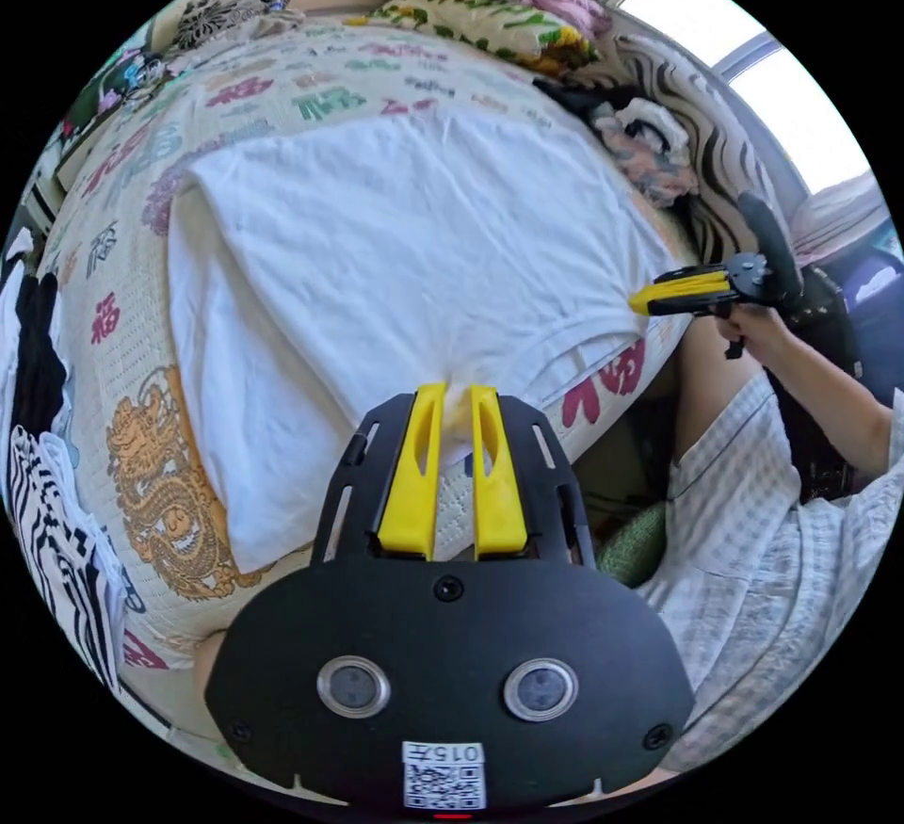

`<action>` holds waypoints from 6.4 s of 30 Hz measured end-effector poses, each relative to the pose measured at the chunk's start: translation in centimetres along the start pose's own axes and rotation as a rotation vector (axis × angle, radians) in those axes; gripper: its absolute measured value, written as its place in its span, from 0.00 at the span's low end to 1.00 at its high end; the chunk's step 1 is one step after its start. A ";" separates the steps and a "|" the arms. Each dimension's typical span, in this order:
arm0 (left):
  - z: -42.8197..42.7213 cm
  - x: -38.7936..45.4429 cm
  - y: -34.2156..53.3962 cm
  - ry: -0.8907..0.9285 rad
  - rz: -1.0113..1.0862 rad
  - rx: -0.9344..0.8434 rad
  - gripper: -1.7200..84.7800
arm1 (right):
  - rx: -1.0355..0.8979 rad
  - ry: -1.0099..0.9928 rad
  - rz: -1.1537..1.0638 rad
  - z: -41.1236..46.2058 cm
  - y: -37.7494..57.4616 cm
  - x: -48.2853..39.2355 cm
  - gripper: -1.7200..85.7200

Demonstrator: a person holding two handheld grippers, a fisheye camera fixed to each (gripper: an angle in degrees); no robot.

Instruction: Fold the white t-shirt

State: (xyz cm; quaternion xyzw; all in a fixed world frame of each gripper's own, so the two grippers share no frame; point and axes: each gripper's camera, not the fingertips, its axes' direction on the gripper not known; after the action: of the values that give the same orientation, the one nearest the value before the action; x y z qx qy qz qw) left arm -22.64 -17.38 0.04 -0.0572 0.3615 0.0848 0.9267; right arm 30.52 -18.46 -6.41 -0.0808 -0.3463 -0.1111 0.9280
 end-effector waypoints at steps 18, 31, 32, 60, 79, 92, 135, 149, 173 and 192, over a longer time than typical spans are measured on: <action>-9.8 -14.2 11.7 -0.062 -0.625 -0.002 0.07 | -0.024 -0.023 0.517 3.5 1.7 11.6 0.03; -13.9 -16.7 16.7 -0.004 -0.623 -0.011 0.02 | -0.053 -0.043 0.486 7.5 -2.4 9.5 0.01; -13.8 -16.9 16.8 0.001 -0.629 -0.021 0.02 | -0.052 -0.043 0.499 8.0 -3.2 9.2 0.01; -11.7 -18.4 20.4 0.197 -0.542 0.019 0.12 | -0.243 0.324 -0.372 26.2 -58.2 -31.9 0.10; -9.5 -12.5 25.8 0.105 -0.506 0.186 0.01 | -0.112 0.081 -0.458 20.8 -61.2 -34.8 0.01; -4.0 12.3 20.1 0.001 0.087 0.329 0.02 | 0.156 -0.138 -0.376 4.0 -47.0 -13.9 0.01; 44.9 28.2 -4.8 0.110 0.342 -0.027 0.10 | -0.092 -0.323 0.204 2.1 -4.7 17.0 0.04; 49.1 24.9 -7.8 0.053 0.336 -0.037 0.09 | -0.085 -0.226 0.262 -0.7 2.4 20.4 0.01; 44.5 11.6 -7.9 0.279 0.277 0.003 0.13 | 0.077 -0.233 0.185 -6.2 7.0 18.9 0.10; 43.8 8.9 -6.4 0.193 0.277 0.009 0.11 | 0.006 -0.552 0.356 -5.2 8.3 24.4 0.03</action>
State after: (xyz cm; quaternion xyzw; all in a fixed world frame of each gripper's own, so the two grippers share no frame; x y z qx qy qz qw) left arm 13.97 -15.29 26.38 -0.0103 0.4535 0.2044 0.8675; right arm 53.87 -15.35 5.16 -0.1642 -0.5656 0.0800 0.8042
